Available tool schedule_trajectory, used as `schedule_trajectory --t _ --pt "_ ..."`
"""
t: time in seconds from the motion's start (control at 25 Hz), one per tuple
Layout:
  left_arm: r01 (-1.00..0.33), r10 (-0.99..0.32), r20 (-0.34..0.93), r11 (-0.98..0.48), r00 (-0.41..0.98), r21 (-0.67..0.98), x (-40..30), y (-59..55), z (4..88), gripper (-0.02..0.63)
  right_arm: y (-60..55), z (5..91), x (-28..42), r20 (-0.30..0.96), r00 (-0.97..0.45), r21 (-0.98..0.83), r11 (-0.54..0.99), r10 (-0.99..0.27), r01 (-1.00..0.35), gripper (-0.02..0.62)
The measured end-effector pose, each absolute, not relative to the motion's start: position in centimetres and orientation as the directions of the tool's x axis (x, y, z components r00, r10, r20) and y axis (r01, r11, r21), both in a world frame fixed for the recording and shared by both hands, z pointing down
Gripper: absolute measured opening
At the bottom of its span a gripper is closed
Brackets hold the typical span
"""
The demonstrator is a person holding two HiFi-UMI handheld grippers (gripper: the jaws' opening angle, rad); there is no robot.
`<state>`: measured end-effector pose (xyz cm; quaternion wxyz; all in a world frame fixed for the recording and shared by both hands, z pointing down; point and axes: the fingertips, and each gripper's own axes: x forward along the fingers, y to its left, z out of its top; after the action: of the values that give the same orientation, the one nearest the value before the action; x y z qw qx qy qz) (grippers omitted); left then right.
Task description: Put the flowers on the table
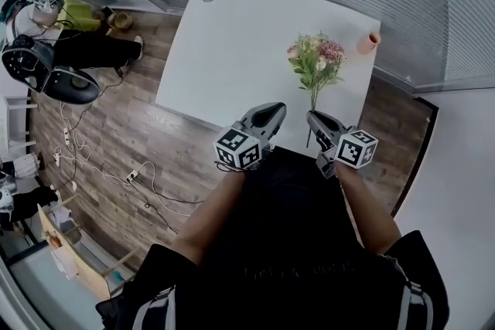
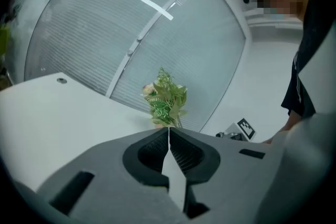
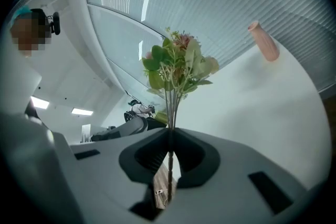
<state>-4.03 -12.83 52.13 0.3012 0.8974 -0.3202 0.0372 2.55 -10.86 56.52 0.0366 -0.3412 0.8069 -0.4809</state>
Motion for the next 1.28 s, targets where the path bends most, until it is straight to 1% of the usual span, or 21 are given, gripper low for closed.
schedule_trajectory --t 0.24,0.44,0.76,1.0,1.28 --pt "-0.629 -0.582 0.299 -0.519 0.756 0.578 -4.8 -13.3 55.9 0.020 -10.8 59.9 3.1 0.343 -0.751 -0.788 0.261 -0.565 -0.557 0.045" --pt "-0.634 -0.547 0.346 -0.527 0.763 0.565 -4.6 -12.6 58.1 0.020 -10.5 62.6 3.0 0.379 -0.739 -0.774 0.247 -0.558 -0.583 0.046" --pt "-0.654 -0.499 0.429 -0.494 0.753 0.573 -5.0 -11.6 61.9 0.020 -10.3 65.4 1.3 0.434 -0.744 -0.767 0.224 -0.508 -0.601 0.045" --pt "-0.653 -0.498 0.432 -0.471 0.751 0.593 -5.1 -11.4 62.4 0.020 -10.5 66.8 1.4 0.460 -0.732 -0.761 0.201 -0.503 -0.617 0.046" --pt "-0.647 -0.480 0.441 -0.475 0.758 0.596 -5.1 -10.5 62.4 0.020 -10.1 68.7 0.9 0.488 -0.721 -0.777 0.131 -0.491 -0.615 0.046"
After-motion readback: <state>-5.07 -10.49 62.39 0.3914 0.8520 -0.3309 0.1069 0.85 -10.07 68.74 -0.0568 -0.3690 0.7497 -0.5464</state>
